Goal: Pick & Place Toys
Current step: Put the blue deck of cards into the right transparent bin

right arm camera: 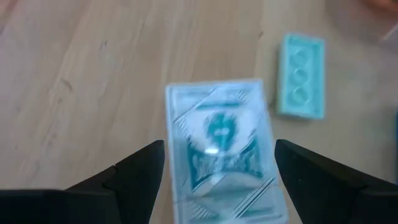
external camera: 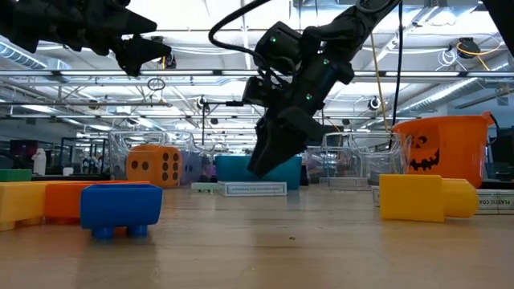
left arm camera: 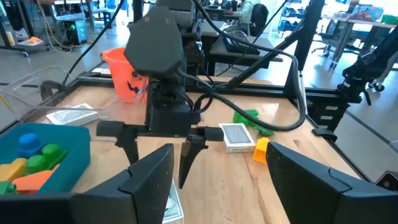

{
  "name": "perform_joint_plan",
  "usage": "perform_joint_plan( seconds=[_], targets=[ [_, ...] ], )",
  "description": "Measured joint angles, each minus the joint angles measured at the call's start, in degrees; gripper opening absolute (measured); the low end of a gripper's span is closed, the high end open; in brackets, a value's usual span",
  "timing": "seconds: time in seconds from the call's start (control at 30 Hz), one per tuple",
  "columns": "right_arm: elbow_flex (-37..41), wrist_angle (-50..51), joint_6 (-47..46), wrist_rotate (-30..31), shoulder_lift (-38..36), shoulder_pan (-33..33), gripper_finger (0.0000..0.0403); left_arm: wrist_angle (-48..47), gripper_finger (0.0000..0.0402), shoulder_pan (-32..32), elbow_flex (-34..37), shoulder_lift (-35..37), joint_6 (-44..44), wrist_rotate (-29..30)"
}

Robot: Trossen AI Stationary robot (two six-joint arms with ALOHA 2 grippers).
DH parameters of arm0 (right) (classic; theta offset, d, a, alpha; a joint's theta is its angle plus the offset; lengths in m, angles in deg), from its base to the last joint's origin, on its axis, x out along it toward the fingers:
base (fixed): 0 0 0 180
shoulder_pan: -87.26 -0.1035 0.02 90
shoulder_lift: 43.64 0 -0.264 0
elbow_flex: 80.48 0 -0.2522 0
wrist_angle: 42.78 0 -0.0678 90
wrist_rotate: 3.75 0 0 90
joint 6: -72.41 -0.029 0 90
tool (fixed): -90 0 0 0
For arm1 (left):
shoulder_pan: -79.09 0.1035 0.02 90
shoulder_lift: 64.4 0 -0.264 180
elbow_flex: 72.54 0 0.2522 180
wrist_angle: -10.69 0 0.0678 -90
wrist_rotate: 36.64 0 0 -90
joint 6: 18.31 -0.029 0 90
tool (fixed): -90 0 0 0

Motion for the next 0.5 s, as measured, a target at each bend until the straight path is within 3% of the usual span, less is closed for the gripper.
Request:
perform_joint_plan(
  seconds=[0.2,0.5],
  targets=[
    [-0.02,0.24,-1.54,0.03,0.01,0.02,0.0309,0.03,0.0257,0.02,0.00,0.00,0.01,0.00],
    [-0.02,0.14,-1.56,0.01,0.01,0.02,0.0361,0.07,0.0257,0.01,0.00,0.00,-0.03,0.02]
  ],
)
